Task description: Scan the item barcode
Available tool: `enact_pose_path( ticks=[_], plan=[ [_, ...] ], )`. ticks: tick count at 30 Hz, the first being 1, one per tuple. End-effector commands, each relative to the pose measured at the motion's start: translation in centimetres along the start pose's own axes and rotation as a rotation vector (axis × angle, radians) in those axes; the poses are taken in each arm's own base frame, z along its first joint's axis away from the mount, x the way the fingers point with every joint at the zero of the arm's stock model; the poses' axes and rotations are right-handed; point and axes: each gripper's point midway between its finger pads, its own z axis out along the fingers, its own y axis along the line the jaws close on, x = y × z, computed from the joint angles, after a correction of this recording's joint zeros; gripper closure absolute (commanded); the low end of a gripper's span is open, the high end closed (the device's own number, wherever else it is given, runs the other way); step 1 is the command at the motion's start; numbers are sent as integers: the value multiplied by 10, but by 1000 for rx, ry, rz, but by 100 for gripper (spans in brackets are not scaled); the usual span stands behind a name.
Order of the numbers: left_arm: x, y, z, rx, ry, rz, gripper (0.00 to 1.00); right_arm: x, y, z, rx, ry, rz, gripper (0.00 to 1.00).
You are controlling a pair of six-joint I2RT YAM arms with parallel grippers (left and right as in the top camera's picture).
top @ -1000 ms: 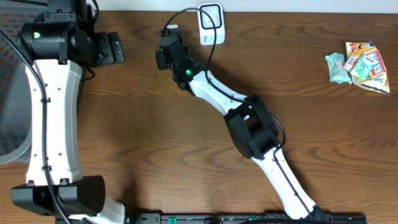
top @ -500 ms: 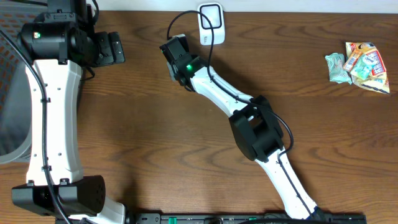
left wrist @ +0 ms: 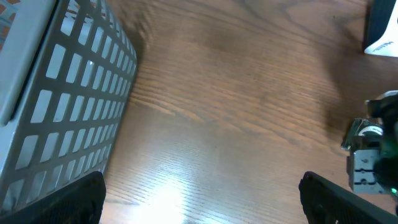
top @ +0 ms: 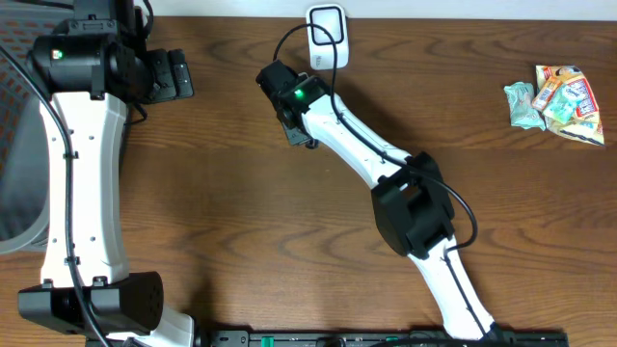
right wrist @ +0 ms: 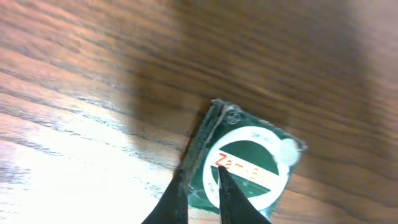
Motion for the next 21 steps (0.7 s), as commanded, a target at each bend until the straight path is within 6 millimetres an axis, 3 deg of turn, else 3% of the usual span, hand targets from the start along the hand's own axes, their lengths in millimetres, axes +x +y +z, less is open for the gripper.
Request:
enact_pose_path(
  ticks=[1, 9, 12, 16, 18, 19, 21],
  plan=[
    [1, 4, 3, -19, 6, -12, 2, -19, -18, -29, 32, -80, 29, 88],
    [1, 4, 3, -19, 6, -12, 2, -27, -20, -38, 11, -110, 47, 81],
    [1, 4, 3, -19, 6, -12, 2, -31, -21, -51, -69, -113, 71, 80],
    [1, 4, 3, -19, 6, -12, 2, -43, -42, -68, -114, -142, 125, 74],
    [1, 4, 3, -19, 6, -12, 2, -47, -59, -74, -107, -154, 154, 61],
    [1, 4, 3, -19, 6, -12, 2, -48, -67, -76, -103, -156, 168, 37],
    [1, 4, 3, -19, 6, -12, 2, -49, -83, -78, -96, -155, 194, 35]
  ],
)
